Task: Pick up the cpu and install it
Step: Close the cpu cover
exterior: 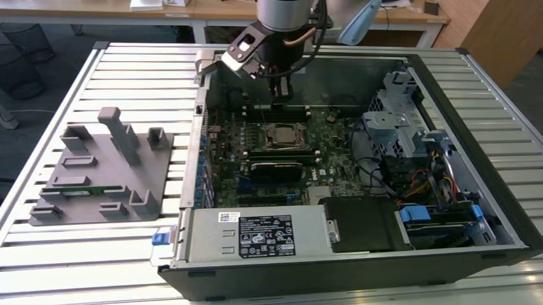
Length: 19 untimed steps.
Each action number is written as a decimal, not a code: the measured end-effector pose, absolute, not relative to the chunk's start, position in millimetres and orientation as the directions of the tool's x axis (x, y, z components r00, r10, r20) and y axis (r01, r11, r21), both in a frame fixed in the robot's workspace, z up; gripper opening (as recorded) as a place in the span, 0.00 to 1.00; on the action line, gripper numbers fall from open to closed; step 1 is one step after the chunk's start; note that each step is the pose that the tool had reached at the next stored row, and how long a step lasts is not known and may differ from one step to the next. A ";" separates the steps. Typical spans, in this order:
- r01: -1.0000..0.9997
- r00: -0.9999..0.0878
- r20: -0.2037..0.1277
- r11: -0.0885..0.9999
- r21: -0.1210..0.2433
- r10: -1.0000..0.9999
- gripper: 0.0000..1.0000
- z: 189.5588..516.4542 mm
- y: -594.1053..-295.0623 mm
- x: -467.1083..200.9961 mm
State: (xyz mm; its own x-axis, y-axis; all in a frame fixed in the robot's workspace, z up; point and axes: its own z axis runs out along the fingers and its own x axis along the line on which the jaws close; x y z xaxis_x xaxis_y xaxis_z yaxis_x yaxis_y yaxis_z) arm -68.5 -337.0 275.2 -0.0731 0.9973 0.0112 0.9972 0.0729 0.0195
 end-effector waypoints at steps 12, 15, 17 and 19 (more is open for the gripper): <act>0.997 -0.073 0.011 0.073 0.019 0.997 0.11 273.2 -337.1 -68.5; 0.997 -0.073 0.011 0.073 0.019 0.997 0.11 272.5 -337.5 -68.5; 0.997 -0.073 0.011 0.073 0.020 0.997 0.11 271.7 -338.4 -68.5; 0.997 -0.073 0.011 0.073 0.020 0.997 0.11 270.7 -339.3 -68.5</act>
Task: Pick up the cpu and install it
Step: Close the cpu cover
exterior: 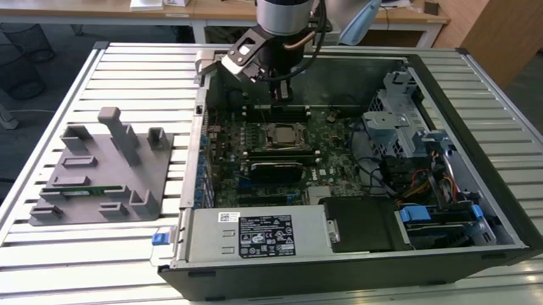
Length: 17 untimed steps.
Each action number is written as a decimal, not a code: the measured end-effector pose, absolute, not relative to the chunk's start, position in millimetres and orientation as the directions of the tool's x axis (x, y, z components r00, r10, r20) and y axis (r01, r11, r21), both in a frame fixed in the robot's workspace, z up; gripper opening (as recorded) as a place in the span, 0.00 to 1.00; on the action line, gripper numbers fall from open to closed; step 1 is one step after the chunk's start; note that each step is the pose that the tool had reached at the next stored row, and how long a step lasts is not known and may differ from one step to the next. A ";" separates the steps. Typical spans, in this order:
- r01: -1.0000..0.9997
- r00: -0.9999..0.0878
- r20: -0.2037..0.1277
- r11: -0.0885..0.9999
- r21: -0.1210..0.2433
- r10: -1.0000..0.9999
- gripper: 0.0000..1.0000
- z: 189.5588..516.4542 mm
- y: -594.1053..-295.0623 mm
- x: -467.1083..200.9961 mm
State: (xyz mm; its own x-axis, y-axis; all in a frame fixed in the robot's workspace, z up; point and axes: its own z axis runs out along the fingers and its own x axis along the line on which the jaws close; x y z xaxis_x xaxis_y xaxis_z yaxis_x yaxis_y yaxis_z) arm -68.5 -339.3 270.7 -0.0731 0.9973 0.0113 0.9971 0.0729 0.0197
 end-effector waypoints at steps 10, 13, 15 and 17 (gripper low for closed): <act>0.997 -0.073 0.011 0.073 0.019 0.997 0.11 266.6 -339.4 -68.5; 0.997 -0.073 0.011 0.073 0.019 0.997 0.11 266.2 -339.4 -68.5; 0.997 -0.073 0.011 0.073 0.019 0.997 0.11 265.9 -339.4 -68.5; 0.997 -0.073 0.011 0.073 0.020 0.997 0.11 265.6 -339.4 -68.5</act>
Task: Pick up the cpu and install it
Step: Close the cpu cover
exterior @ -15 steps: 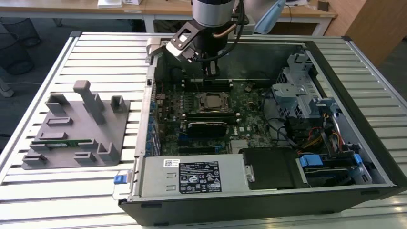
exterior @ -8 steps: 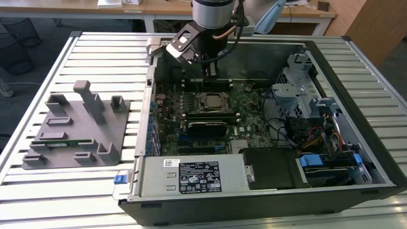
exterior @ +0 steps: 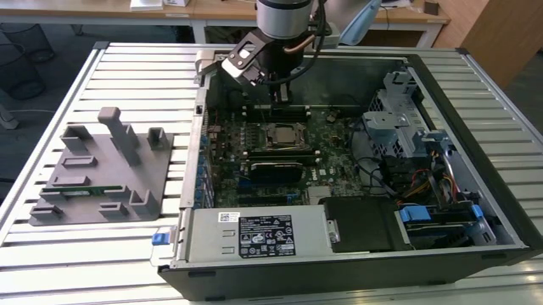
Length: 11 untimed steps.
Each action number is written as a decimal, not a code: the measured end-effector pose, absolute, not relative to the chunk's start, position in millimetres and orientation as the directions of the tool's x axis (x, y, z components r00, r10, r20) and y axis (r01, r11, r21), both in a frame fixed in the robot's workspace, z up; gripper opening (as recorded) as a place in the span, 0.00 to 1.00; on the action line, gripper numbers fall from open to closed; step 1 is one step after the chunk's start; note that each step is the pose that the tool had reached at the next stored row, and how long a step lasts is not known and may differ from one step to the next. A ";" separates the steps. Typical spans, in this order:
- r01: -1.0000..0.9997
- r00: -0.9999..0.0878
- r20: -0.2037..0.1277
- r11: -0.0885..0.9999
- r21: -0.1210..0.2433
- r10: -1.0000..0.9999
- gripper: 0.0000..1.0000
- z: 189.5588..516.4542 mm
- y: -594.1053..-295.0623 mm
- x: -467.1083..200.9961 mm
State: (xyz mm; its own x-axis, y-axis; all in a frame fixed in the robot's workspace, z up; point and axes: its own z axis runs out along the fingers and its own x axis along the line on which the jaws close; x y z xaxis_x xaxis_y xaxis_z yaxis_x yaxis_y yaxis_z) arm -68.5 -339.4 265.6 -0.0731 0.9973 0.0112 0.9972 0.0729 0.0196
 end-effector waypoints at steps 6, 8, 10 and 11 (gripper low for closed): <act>0.997 -0.073 0.011 0.073 0.020 0.997 0.11 262.5 -339.4 -68.5; 0.997 -0.073 0.011 0.073 0.020 0.997 0.11 261.7 -339.4 -68.5; 0.997 -0.075 0.011 0.075 0.019 0.997 0.11 260.9 -339.4 -68.5; 0.997 -0.075 0.011 0.075 0.019 0.997 0.11 260.7 -339.4 -68.6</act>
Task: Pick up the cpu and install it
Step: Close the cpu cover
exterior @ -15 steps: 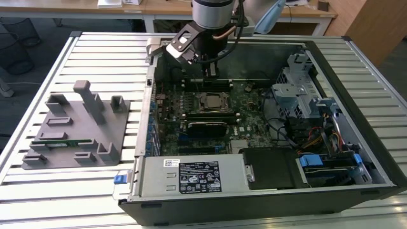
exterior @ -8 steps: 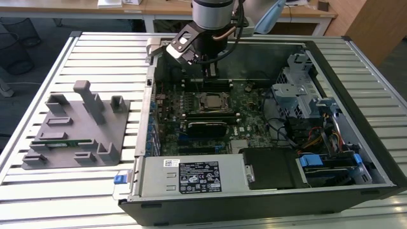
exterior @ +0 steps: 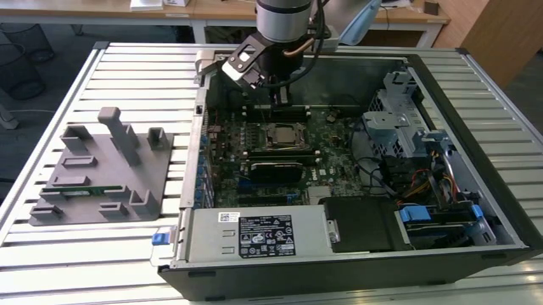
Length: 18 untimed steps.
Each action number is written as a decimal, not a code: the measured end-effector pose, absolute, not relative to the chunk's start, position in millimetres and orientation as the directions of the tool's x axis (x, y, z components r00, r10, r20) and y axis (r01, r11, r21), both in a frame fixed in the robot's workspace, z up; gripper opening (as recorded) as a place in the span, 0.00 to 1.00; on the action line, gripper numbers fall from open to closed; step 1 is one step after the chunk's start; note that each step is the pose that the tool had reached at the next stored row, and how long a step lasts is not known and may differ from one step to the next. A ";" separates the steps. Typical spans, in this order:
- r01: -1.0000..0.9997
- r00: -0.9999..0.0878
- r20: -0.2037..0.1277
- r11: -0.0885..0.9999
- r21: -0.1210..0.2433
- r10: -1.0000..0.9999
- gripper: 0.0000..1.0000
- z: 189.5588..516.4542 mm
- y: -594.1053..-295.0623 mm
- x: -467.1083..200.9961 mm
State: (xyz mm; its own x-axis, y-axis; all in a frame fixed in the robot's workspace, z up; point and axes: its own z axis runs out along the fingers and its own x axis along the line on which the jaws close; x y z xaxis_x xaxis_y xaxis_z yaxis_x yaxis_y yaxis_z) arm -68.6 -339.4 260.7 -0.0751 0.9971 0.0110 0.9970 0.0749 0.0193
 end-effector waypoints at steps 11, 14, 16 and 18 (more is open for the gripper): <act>0.997 -0.075 0.011 0.075 0.019 0.997 0.11 258.6 -339.4 -68.5; 0.997 -0.075 0.011 0.075 0.019 0.997 0.11 257.7 -339.4 -68.6; 0.997 -0.075 0.011 0.075 0.020 0.997 0.11 256.7 -339.4 -68.5; 0.997 -0.075 0.011 0.075 0.019 0.997 0.11 255.8 -339.4 -68.5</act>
